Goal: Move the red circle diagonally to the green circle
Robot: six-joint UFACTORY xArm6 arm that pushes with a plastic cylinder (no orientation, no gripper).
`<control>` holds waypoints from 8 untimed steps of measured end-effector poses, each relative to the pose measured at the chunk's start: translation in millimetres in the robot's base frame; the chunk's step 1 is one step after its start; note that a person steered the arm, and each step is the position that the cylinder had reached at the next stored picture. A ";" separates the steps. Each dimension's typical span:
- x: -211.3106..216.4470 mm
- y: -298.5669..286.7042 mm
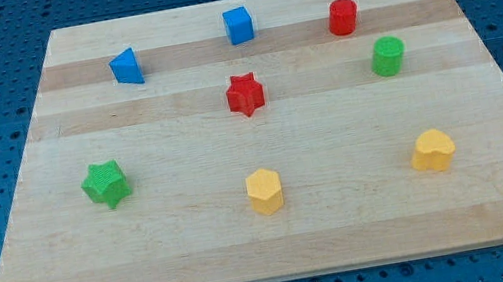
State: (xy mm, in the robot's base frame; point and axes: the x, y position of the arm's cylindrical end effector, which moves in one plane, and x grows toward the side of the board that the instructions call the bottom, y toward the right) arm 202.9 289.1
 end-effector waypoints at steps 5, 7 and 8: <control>-5.7 -26.3; -5.7 -42.4; -5.7 -42.4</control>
State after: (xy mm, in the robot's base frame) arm 197.2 246.7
